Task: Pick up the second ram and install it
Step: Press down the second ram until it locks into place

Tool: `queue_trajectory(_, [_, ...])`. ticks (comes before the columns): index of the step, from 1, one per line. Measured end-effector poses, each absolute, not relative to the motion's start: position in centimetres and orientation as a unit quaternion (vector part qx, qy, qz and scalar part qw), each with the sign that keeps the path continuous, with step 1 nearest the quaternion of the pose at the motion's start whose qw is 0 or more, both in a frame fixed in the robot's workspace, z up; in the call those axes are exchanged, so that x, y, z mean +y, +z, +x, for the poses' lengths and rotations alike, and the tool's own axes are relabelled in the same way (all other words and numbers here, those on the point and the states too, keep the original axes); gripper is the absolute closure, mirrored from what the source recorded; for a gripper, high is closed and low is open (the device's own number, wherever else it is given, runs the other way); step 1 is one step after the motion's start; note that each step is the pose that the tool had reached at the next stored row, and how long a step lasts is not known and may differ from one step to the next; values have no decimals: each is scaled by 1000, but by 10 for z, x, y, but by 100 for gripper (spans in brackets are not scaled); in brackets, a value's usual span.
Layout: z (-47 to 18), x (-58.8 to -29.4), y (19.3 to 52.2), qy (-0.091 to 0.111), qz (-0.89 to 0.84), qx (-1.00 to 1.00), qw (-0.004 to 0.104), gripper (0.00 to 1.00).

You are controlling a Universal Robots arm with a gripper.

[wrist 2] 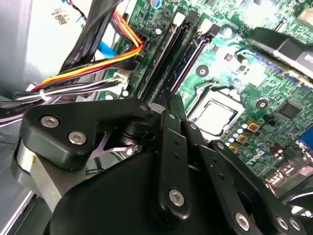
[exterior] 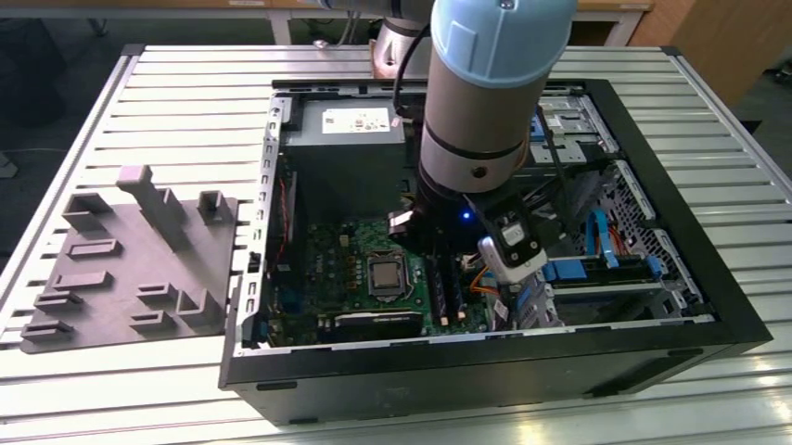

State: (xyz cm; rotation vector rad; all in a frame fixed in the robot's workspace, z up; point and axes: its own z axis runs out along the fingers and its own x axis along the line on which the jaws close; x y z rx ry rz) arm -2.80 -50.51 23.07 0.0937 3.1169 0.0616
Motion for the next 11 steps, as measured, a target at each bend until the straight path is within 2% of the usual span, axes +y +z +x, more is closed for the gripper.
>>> queue_trajectory(11, [-28, -513, 231, 20, 30, 999, 11, 89])
